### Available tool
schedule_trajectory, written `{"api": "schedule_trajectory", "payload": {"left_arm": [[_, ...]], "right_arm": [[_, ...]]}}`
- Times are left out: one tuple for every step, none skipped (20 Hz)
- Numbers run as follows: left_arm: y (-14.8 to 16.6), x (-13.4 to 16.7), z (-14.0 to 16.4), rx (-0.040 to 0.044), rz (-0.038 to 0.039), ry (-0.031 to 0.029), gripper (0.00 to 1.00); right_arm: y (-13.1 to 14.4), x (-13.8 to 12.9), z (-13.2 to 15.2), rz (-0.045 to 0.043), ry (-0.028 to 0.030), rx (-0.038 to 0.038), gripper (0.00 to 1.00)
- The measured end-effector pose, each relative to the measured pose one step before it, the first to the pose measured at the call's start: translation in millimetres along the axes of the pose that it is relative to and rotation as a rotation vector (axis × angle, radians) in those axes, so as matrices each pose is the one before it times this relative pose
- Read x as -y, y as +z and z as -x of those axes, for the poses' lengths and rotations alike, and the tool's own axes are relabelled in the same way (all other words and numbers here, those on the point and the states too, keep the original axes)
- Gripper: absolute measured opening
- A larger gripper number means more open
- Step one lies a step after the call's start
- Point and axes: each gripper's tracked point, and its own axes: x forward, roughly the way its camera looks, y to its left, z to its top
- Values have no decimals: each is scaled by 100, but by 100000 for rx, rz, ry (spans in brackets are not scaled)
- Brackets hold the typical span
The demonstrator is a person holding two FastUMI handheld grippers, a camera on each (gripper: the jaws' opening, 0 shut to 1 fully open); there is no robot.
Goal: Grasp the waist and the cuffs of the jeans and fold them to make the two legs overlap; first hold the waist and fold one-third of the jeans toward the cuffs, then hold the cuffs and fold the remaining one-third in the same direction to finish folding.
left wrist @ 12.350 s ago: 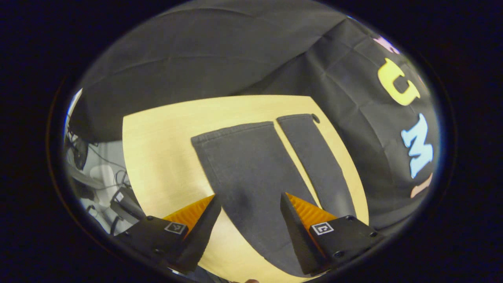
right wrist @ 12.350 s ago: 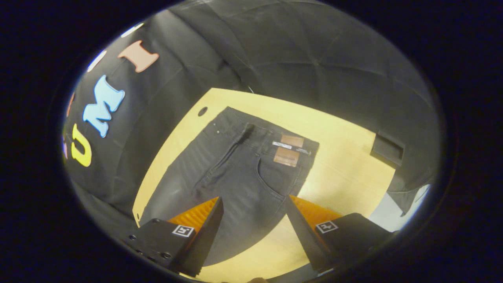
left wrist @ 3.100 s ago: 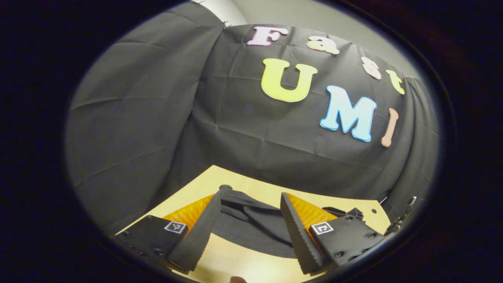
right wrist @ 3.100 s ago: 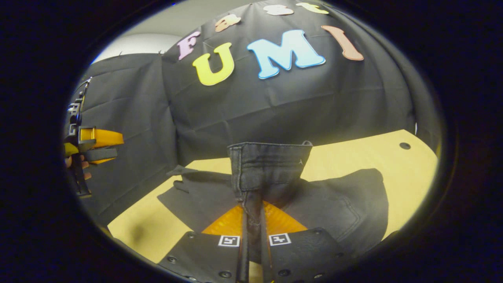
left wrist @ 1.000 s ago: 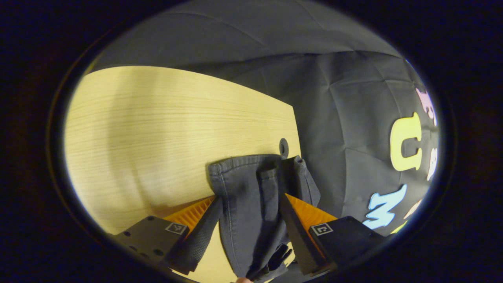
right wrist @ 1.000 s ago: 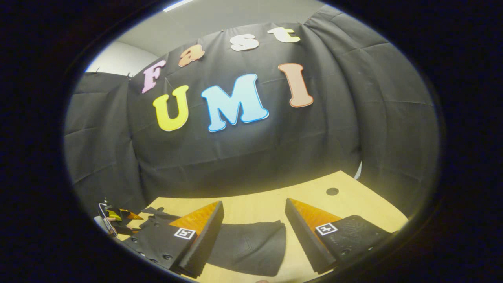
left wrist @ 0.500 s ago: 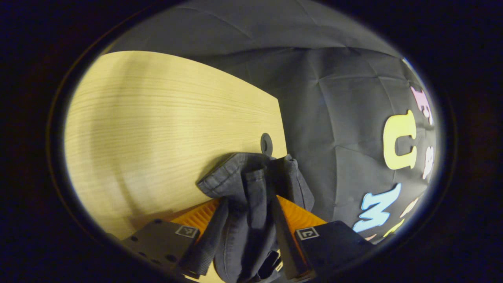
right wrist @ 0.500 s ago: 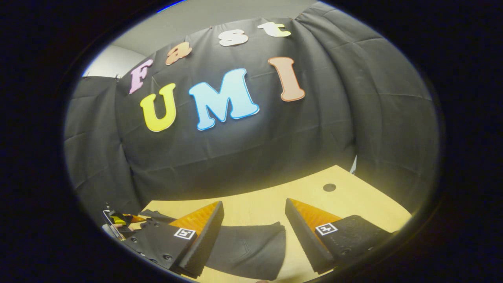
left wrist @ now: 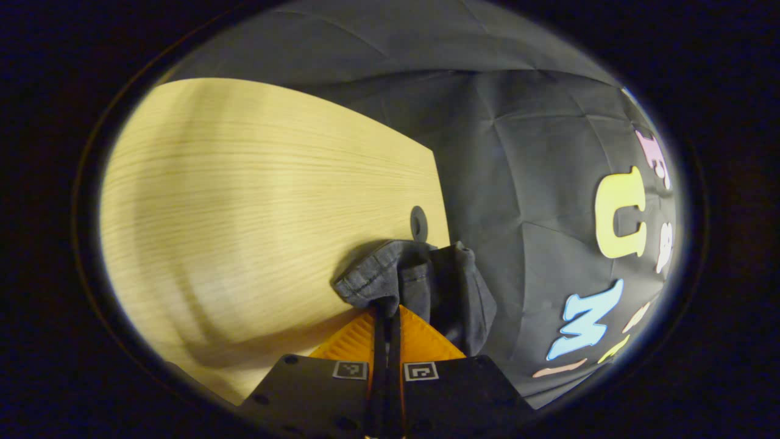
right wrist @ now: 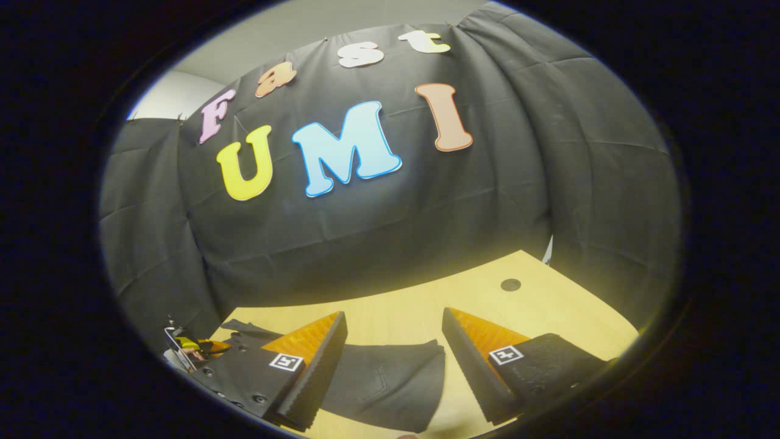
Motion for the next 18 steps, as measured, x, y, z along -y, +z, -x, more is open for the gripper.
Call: {"api": "schedule_trajectory", "payload": {"left_arm": [[-221,574,211,-744,-1310,-992,8],[-82,1004,574,-473,-291,-2311,8],[-150,1394,395,-444,389,-3178,8],[-387,1454,567,-579,404,-3555,8],[-590,1369,211,-897,-172,-3296,8],[-933,1481,219,-1517,-796,-3123,8],[-1017,1241,239,-1894,-1560,-2578,8],[-944,1497,339,-1321,-2450,-2818,8],[-1080,1741,24,-1675,-3026,-2220,8],[-1135,1624,120,-1974,-2640,-2614,8],[-1205,1913,-130,-2159,-2238,-2676,8],[-1370,1706,26,-2569,-2099,-2476,8],[-1509,1729,-235,-2679,-2224,-2293,8],[-1377,1721,-197,-2503,-2226,-2354,8],[-1816,1866,-413,-3008,-2152,-2415,7],[-1685,1821,-375,-3191,-2129,-2493,8],[-1990,1849,-626,-3645,-2276,-2367,8],[-2305,1668,-555,-4315,-2058,-2045,8]], "right_arm": [[4,-78,147,-27,326,-21,94],[-6,-72,168,191,397,-78,94],[-16,-8,166,100,356,-218,94],[-72,-90,166,234,557,-117,94],[40,-118,151,243,498,-160,94],[-89,38,111,323,517,-192,94],[71,-10,140,400,76,47,95],[19,-13,90,442,302,46,94],[117,4,210,321,357,174,94],[51,57,198,331,456,350,94],[-4,-5,137,190,405,137,94],[58,16,67,117,344,17,94],[160,-30,217,-265,448,140,94],[19,77,195,-464,471,308,88],[135,91,150,-410,214,389,94],[104,215,-67,-268,376,509,94],[216,99,118,-195,113,478,94],[102,211,209,-433,182,313,94]]}}
